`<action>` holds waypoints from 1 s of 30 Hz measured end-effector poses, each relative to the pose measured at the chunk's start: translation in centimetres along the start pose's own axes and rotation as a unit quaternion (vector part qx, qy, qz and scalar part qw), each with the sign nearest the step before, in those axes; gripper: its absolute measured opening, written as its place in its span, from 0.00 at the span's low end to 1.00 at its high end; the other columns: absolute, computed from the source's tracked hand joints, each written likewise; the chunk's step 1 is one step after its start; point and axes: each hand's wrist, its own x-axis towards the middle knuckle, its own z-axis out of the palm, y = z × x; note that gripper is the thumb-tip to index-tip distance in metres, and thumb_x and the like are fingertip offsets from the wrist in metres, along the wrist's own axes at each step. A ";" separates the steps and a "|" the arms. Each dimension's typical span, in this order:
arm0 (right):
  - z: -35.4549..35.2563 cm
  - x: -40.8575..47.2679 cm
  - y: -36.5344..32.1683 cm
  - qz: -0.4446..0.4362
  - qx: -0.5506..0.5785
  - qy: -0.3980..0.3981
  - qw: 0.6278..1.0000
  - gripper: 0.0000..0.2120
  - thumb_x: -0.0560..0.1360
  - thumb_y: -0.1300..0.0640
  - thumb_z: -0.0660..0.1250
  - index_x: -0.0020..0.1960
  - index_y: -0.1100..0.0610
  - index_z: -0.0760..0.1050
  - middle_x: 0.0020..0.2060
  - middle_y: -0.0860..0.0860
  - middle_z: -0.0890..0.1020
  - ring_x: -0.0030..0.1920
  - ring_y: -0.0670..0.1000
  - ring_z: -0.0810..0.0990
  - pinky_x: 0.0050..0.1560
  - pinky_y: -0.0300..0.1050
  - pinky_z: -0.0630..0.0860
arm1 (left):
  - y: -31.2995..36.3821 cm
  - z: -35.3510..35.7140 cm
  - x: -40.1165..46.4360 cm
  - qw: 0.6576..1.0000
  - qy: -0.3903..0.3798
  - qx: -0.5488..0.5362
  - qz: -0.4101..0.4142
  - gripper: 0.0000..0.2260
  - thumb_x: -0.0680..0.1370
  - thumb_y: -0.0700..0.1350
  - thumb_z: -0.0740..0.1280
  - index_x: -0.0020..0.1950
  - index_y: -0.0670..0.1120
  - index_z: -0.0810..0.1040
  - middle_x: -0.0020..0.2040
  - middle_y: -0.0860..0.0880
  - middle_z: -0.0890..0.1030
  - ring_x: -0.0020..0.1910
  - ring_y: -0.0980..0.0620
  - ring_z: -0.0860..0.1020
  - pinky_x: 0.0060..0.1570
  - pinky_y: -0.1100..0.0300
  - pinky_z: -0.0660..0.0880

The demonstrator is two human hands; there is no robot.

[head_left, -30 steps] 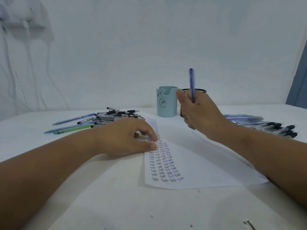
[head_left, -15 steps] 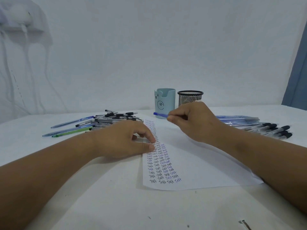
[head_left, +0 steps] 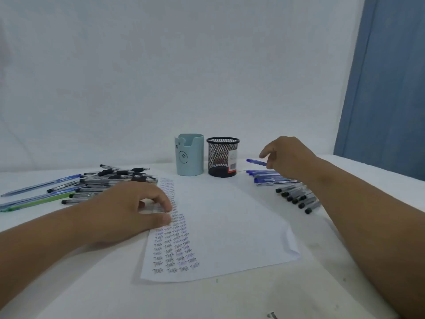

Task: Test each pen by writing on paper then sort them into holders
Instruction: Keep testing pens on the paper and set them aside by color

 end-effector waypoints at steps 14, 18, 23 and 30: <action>0.5 -1.5 -3.0 -0.051 -0.006 -0.055 0.997 0.23 0.73 0.71 0.60 0.60 0.52 0.81 0.56 0.47 0.77 0.56 0.50 0.75 0.57 0.44 0.73 | 0.3 -1.0 -0.3 0.997 0.060 -0.046 -0.028 0.07 0.73 0.56 0.74 0.49 0.66 0.82 0.50 0.68 0.82 0.49 0.69 0.78 0.52 0.66 0.74; 2.1 -2.9 -8.0 -0.172 0.095 -0.051 0.979 0.18 0.75 0.67 0.63 0.57 0.50 0.83 0.49 0.43 0.80 0.48 0.43 0.75 0.49 0.32 0.72 | -0.2 -2.7 -0.3 0.990 0.132 -0.034 -0.025 0.02 0.75 0.49 0.74 0.44 0.57 0.85 0.45 0.65 0.83 0.46 0.66 0.80 0.44 0.74 0.72; 3.9 -5.3 -12.6 -0.276 0.149 -0.107 0.943 0.08 0.79 0.54 0.67 0.55 0.44 0.82 0.51 0.37 0.81 0.49 0.40 0.78 0.49 0.33 0.71 | -4.2 -5.3 -1.2 0.991 0.104 0.048 -0.066 0.13 0.74 0.38 0.74 0.46 0.59 0.83 0.47 0.61 0.82 0.51 0.62 0.79 0.46 0.75 0.69; 5.5 -5.8 -12.4 -0.303 0.145 -0.123 0.934 0.06 0.78 0.50 0.69 0.53 0.44 0.83 0.47 0.34 0.81 0.49 0.40 0.78 0.52 0.35 0.74 | -6.3 -5.2 -1.5 0.990 0.073 0.077 -0.092 0.10 0.72 0.43 0.78 0.44 0.58 0.81 0.46 0.58 0.83 0.47 0.55 0.80 0.47 0.66 0.73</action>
